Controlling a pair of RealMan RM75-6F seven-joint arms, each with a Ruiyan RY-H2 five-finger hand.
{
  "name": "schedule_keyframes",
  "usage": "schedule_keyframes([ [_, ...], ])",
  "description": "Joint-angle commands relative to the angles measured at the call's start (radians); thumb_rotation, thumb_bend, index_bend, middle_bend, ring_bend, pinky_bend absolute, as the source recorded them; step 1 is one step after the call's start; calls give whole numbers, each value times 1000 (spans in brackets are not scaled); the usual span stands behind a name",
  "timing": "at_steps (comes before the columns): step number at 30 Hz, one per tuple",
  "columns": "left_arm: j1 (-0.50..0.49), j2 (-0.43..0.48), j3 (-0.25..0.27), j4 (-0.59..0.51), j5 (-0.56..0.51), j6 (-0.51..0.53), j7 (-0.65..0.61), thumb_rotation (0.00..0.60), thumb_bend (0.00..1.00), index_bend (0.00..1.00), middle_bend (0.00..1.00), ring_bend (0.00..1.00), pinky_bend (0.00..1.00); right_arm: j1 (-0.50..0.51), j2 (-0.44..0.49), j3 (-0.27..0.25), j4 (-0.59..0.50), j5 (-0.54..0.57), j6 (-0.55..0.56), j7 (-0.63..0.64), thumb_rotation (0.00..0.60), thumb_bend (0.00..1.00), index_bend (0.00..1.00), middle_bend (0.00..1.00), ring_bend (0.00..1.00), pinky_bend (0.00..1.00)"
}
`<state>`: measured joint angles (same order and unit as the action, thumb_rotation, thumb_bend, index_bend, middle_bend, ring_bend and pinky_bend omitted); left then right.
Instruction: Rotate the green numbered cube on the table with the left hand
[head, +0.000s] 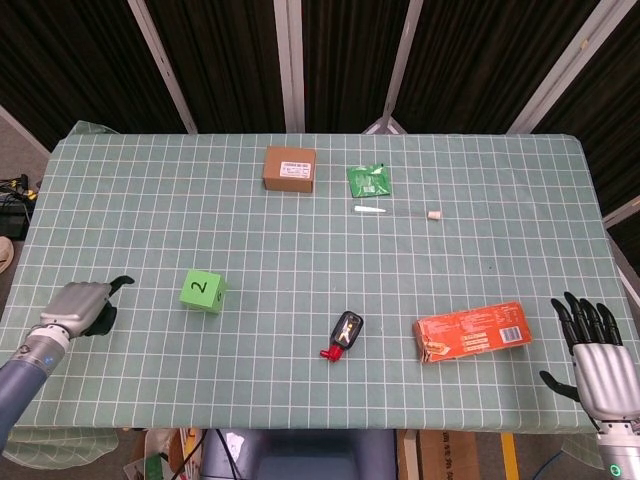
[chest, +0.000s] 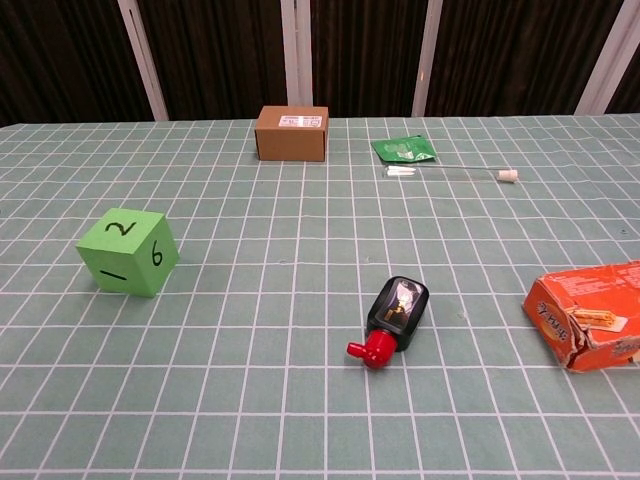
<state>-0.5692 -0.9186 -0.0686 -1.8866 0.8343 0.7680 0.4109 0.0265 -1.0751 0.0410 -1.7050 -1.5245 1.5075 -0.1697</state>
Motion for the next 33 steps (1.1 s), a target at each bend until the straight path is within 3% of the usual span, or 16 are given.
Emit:
schedule_keyframes([
  [1,-20,-35,18,-4,-27,29,31,600,815,166,812,577,499,0,1,0,-1,0,0,4,600,45,65,0,0,0],
  [11,-54,-151,23,33,-59,72,26,600,815,175,815,577,499,-4,9,2,-2,0,10,24,600,45,65,0,0,0],
  [15,-58,-205,17,52,-38,54,-30,600,815,182,815,577,499,-4,10,3,-4,0,11,30,600,45,65,0,0,0],
  [33,-84,-283,44,32,11,102,-25,600,813,194,815,577,499,-13,18,14,-5,6,36,55,600,45,65,0,0,0],
])
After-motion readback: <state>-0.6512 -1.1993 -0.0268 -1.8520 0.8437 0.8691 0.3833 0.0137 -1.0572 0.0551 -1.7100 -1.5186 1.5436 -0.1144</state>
